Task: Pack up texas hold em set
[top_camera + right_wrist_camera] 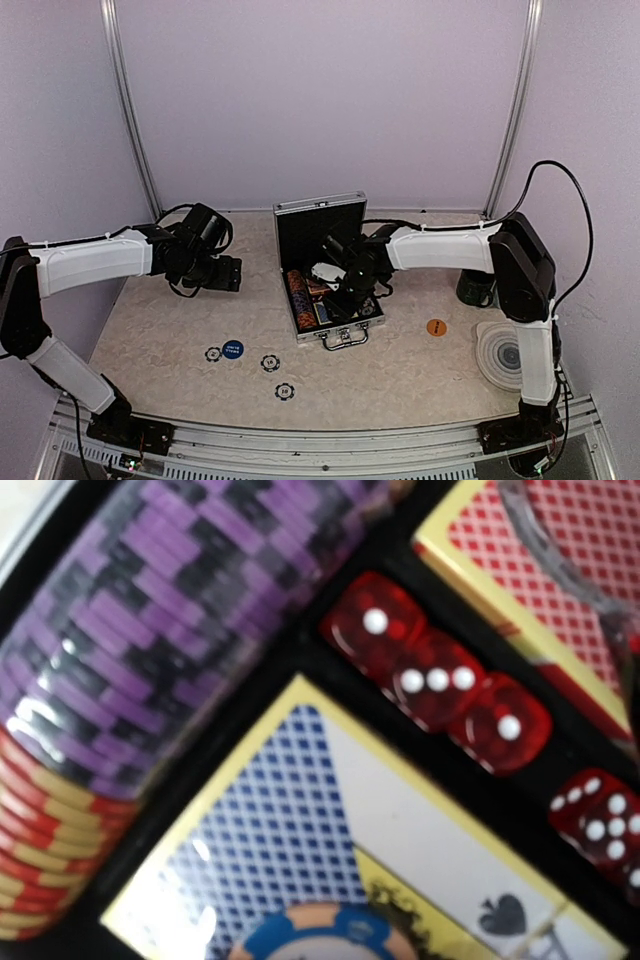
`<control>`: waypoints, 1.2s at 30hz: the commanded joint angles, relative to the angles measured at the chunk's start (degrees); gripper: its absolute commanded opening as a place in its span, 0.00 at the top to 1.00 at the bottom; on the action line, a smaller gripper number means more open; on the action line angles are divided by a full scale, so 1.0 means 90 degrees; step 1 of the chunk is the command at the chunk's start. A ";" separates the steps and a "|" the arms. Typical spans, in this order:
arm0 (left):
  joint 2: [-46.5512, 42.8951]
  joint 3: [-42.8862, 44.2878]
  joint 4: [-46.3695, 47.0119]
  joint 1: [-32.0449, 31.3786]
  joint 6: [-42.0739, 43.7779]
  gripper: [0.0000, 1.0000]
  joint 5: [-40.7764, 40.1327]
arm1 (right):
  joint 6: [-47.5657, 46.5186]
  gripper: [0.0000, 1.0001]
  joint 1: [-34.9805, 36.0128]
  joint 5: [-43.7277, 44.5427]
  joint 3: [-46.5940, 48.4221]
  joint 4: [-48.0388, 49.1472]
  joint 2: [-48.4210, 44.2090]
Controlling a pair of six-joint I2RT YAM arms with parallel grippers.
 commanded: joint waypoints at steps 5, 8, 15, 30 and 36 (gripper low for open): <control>-0.0216 0.0137 0.0019 -0.0005 0.0002 0.18 0.0234 | 0.0000 0.58 -0.0023 0.0264 0.0246 -0.0199 -0.0425; -0.0210 0.0212 -0.0027 -0.0089 -0.0043 0.18 0.0286 | -0.0009 0.58 -0.0015 0.0275 0.0312 -0.0239 -0.0508; -0.0069 0.0384 0.0133 -0.0363 -0.0326 0.18 0.0914 | -0.0071 0.59 0.0093 0.0324 -0.0107 -0.0079 -0.1012; 0.1000 0.0932 0.1458 -0.0977 -0.1037 0.21 0.3123 | -0.0227 0.59 0.0558 0.0464 -0.1672 0.0649 -0.2532; 0.1379 0.0993 0.2228 -0.1024 -0.1425 0.22 0.4049 | -0.0273 0.58 0.0754 0.0578 -0.1888 0.0745 -0.2793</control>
